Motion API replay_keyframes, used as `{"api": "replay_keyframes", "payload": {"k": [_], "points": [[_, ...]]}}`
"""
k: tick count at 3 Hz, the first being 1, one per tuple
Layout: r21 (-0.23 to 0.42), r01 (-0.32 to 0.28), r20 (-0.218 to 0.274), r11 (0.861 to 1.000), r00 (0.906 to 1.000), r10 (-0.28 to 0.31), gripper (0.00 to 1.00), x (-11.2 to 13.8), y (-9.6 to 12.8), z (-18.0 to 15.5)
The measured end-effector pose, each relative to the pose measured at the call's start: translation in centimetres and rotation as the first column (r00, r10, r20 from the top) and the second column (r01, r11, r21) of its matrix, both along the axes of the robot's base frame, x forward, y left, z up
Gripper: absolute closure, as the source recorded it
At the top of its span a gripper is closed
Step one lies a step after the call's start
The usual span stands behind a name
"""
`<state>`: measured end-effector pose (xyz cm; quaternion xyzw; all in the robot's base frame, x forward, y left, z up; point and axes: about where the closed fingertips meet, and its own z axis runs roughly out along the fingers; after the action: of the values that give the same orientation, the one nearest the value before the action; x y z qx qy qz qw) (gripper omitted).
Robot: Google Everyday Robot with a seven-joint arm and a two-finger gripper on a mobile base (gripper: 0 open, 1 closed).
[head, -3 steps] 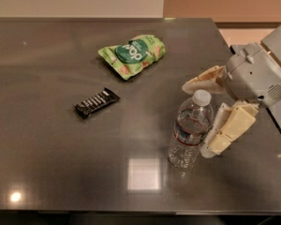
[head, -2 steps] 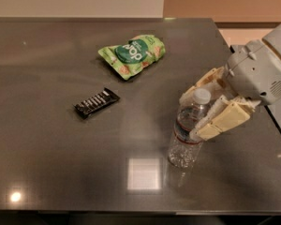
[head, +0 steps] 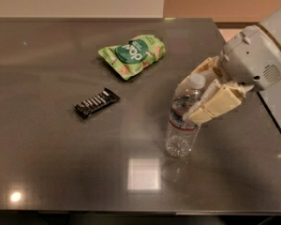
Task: Move water bottle near rxbar chocolate
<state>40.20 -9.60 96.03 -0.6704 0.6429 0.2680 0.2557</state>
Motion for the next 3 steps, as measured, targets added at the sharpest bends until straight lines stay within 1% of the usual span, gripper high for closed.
{"api": "replay_keyframes", "payload": {"k": [1,2,3], "points": [[-0.006,0.026,0.030,1.000,0.9992,-0.026,1.00,2.9,1.1,1.2],[-0.014,0.033,0.059,0.999,0.9977,-0.033,1.00,7.0,3.3,2.0],[-0.015,0.033,0.066,0.999,0.9973,-0.032,1.00,8.1,3.9,2.2]]}}
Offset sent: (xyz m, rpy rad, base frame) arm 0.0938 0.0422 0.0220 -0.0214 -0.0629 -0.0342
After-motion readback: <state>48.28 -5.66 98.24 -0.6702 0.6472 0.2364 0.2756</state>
